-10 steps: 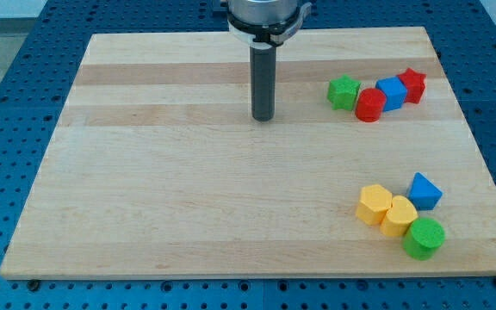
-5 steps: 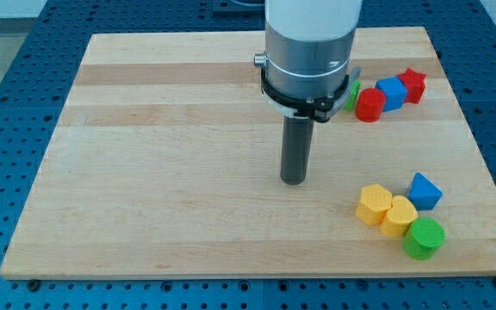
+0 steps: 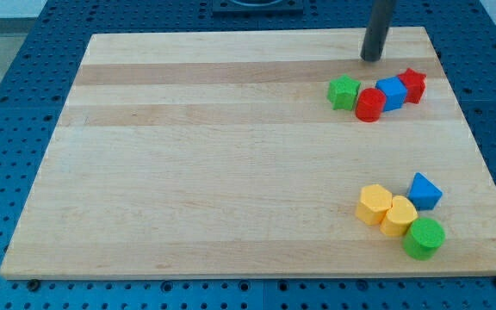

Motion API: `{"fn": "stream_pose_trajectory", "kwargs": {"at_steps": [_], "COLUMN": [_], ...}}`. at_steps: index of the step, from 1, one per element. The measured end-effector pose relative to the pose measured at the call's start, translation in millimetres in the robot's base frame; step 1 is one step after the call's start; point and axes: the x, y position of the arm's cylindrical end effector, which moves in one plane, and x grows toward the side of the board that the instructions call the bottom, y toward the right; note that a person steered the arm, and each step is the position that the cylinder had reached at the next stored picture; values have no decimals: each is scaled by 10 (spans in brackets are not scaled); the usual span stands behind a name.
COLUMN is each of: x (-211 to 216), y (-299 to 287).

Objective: Move the green star down a bit

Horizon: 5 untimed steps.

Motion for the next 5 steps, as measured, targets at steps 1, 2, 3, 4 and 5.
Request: {"fn": "stream_pose_trajectory", "kwargs": {"at_steps": [1, 2, 3, 4, 5], "x": [60, 264, 472, 833, 1039], "y": [-29, -240, -534, -886, -1232]}}
